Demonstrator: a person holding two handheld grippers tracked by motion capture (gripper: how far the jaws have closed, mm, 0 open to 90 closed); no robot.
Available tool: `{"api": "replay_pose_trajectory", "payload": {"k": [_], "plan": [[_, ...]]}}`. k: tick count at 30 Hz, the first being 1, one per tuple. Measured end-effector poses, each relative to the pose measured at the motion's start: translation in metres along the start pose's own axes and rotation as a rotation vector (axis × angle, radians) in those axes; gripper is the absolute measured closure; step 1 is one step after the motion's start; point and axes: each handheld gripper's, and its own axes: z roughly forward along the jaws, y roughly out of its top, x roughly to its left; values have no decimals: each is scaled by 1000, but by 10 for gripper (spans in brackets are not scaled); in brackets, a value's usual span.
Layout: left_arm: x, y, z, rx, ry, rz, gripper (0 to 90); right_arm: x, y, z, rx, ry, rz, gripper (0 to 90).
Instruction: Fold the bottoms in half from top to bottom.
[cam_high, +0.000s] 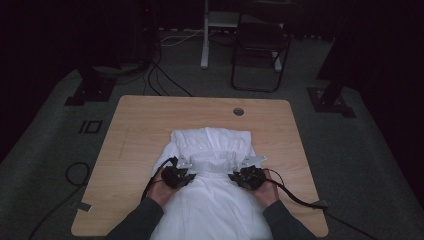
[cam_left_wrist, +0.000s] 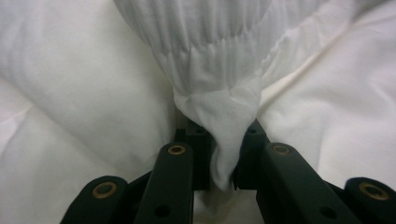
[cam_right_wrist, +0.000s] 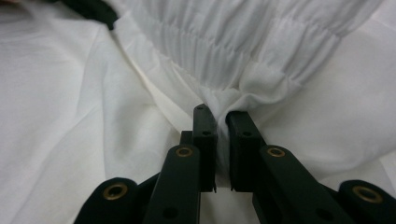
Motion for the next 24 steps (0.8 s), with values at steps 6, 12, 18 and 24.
{"api": "replay_pose_trajectory", "payload": {"k": [6, 12, 18, 24], "plan": [[33, 17, 12, 27, 34, 26, 800, -5, 10, 24, 22, -11, 30, 835], [52, 33, 24, 34, 77, 15, 801, -19, 27, 42, 35, -79, 16, 840], [66, 47, 40, 1, 110, -35, 801, -48, 42, 56, 27, -147, 50, 841], [73, 58, 51, -19, 144, -82, 802, -77, 58, 68, 28, -180, 128, 840]]}}
